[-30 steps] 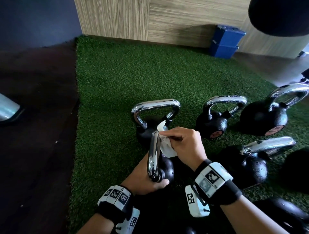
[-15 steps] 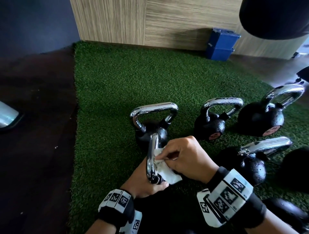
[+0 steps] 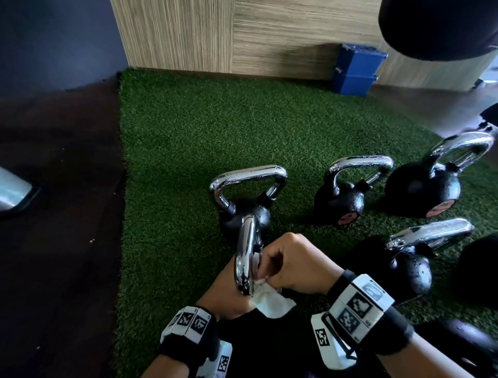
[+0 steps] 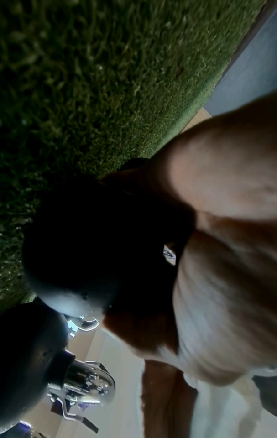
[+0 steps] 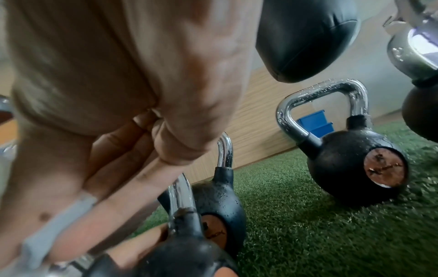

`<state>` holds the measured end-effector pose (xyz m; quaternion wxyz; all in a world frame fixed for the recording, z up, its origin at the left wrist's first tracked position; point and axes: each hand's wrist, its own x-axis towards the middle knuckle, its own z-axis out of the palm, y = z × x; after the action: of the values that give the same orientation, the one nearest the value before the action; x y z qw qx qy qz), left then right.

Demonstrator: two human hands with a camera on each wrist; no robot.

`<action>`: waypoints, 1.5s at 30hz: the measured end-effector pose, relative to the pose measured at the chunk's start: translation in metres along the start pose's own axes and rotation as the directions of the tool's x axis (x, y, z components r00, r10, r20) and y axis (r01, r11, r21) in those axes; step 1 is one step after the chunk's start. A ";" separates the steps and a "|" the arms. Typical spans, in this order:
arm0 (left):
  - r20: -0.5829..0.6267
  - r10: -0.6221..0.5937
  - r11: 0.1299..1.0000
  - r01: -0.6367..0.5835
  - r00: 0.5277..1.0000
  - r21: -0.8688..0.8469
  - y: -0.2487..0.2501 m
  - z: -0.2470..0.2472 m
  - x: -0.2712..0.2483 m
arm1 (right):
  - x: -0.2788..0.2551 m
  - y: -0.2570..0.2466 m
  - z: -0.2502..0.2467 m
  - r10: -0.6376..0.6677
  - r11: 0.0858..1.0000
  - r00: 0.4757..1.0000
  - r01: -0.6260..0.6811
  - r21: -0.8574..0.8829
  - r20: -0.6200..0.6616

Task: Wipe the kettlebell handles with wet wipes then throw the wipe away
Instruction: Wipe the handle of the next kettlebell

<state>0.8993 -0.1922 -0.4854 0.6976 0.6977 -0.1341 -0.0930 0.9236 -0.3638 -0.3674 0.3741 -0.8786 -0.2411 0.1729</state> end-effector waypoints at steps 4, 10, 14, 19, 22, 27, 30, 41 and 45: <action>-0.005 -0.026 0.999 0.026 1.000 -0.023 0.006 0.001 -0.005 | 0.003 0.006 0.006 0.013 0.999 1.000 -0.013 -0.036 0.010; 0.075 -0.076 0.996 0.072 0.994 0.059 0.000 -0.004 -0.009 | 0.003 0.013 0.008 0.005 1.000 1.000 -0.004 0.007 -0.010; 0.040 -0.061 0.991 0.056 0.997 0.121 -0.003 -0.002 -0.005 | 0.005 0.010 0.010 0.029 0.962 0.999 -0.020 -0.273 0.030; 0.066 -0.073 0.970 0.056 0.995 0.236 -0.004 -0.003 -0.008 | 0.004 0.002 0.005 -0.013 0.989 0.984 0.039 -0.144 0.175; 0.070 -0.018 0.971 0.000 0.997 0.238 -0.005 -0.003 -0.013 | 0.006 0.004 0.002 0.029 0.992 0.970 0.002 -0.126 0.242; 0.098 0.051 0.963 -0.075 0.994 0.259 0.001 0.001 -0.011 | 0.006 0.016 0.003 0.065 0.997 0.961 -0.049 -0.068 0.267; 0.084 0.054 0.947 -0.078 0.995 0.311 0.004 0.000 -0.009 | 0.002 0.023 0.007 0.039 0.980 0.956 -0.093 0.175 0.290; 0.190 0.156 0.864 -0.227 0.969 0.449 0.009 0.007 0.000 | -0.006 0.048 0.026 0.034 0.644 0.983 -0.158 0.748 0.178; 0.187 0.164 0.854 -0.234 0.969 0.464 0.007 0.005 0.001 | -0.007 0.054 0.025 0.086 0.596 0.982 -0.188 0.781 0.170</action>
<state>0.8985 -0.1969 -0.4786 0.4961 0.8235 -0.2732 -0.0327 0.9221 -0.3860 -0.4235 0.6954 -0.6263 -0.0923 0.3400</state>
